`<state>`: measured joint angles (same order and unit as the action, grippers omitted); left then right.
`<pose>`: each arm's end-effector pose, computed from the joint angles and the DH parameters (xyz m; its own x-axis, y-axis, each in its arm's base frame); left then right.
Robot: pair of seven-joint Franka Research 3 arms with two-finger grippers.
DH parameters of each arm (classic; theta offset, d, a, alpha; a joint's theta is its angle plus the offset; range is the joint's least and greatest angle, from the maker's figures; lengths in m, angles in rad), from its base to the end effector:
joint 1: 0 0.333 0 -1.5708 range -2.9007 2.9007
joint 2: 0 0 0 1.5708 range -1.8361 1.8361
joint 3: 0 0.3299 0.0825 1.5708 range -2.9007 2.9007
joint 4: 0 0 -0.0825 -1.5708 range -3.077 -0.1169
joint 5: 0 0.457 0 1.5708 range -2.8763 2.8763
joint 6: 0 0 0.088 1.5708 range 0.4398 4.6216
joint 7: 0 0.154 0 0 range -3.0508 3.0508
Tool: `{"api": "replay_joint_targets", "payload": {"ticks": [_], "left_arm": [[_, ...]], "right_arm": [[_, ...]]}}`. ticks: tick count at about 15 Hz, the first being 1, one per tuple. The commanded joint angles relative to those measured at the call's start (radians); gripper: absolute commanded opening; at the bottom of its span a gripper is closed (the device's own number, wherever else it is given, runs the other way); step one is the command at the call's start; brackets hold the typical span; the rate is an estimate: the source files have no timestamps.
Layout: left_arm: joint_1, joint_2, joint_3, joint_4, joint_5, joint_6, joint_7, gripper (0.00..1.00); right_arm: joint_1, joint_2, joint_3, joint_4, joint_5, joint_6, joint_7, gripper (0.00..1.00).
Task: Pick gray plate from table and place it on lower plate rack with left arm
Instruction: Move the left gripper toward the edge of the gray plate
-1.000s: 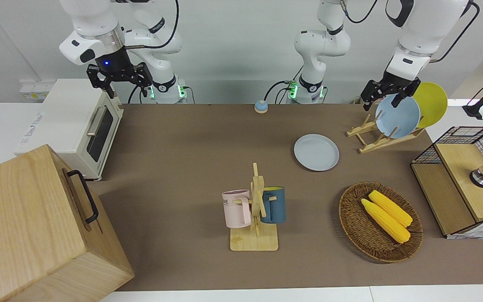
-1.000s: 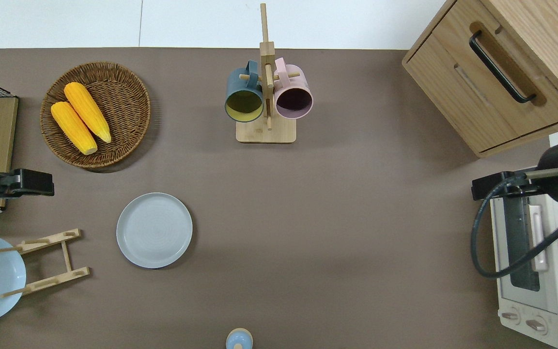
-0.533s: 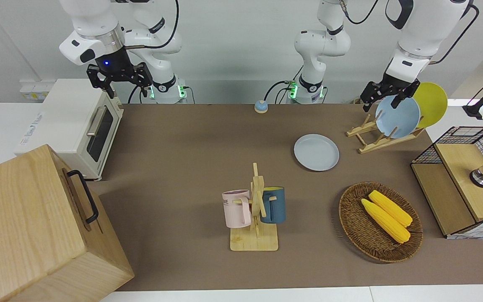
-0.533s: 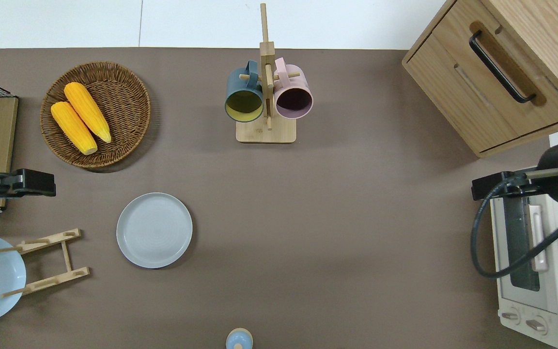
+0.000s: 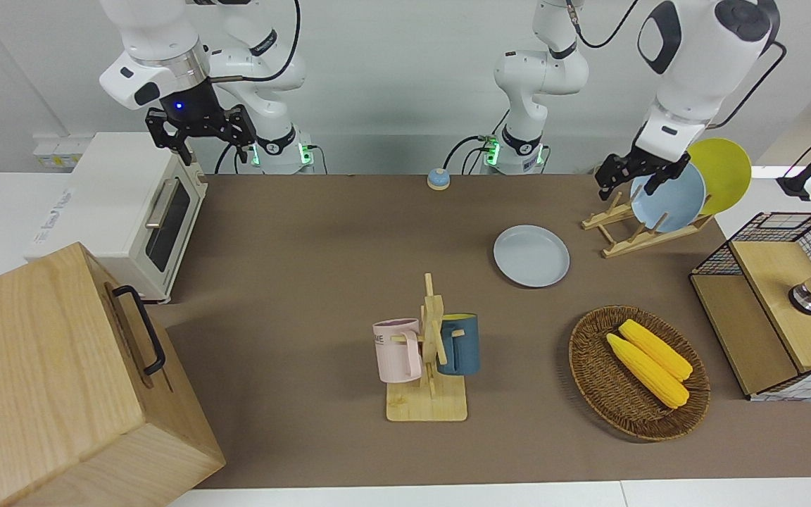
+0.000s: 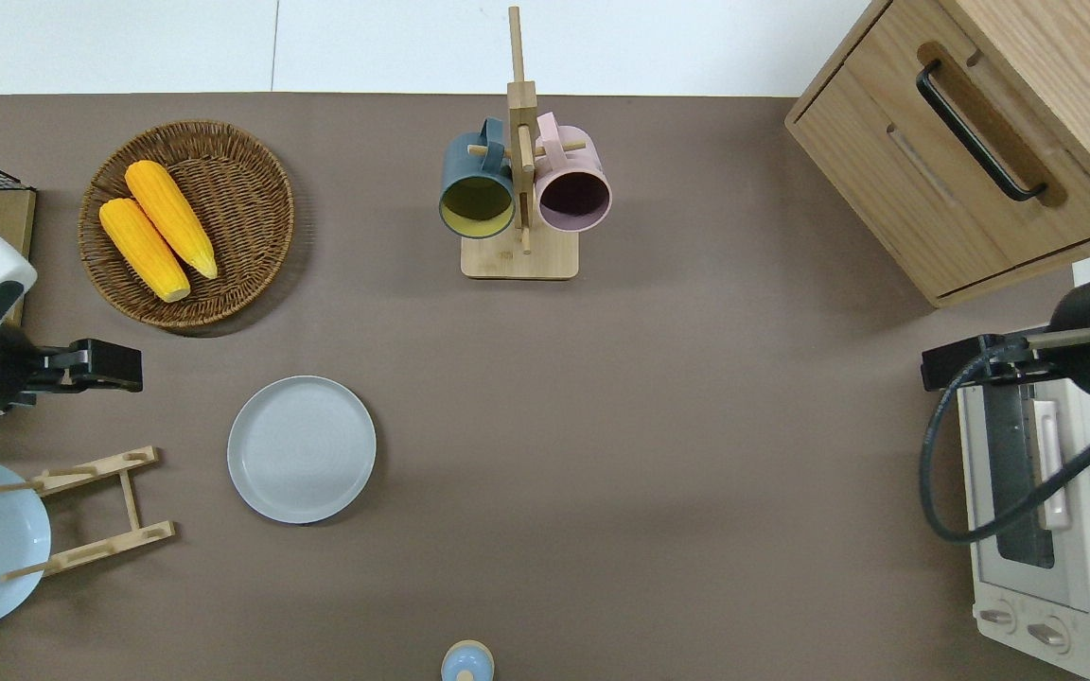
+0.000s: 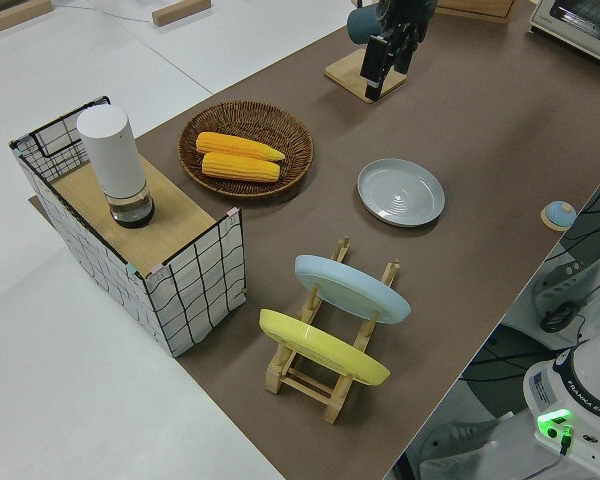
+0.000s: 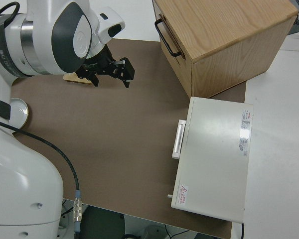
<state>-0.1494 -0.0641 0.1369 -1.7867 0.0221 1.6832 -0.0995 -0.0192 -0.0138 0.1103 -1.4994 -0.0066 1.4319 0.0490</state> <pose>0.6074 -0.0029 0.5222 0.9957 0.0838 -0.0385 0.0832 -0.9964 -0.0170 0.6034 0.0545 0.6265 0.9977 0.0410 -0.0533 0.0416 -0.9991 0.0107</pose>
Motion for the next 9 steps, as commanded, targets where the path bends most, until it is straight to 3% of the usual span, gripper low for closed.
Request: {"api": "replay_joint_targets", "payload": {"ticks": [1, 5, 9], "left_arm": [[0.002, -0.020, 0.001, -0.149, -0.019, 0.113, 0.006, 0.99], [0.002, -0.019, 0.001, -0.333, -0.040, 0.318, -0.003, 0.99], [0.004, -0.007, 0.003, -0.453, -0.056, 0.446, -0.006, 0.99]], "right_arm": [[-0.025, -0.005, 0.019, 0.005, 0.022, -0.015, 0.009, 0.987], [-0.025, -0.005, 0.019, 0.005, 0.022, -0.015, 0.009, 0.990], [-0.025, -0.005, 0.019, 0.005, 0.022, -0.015, 0.009, 0.990]]}}
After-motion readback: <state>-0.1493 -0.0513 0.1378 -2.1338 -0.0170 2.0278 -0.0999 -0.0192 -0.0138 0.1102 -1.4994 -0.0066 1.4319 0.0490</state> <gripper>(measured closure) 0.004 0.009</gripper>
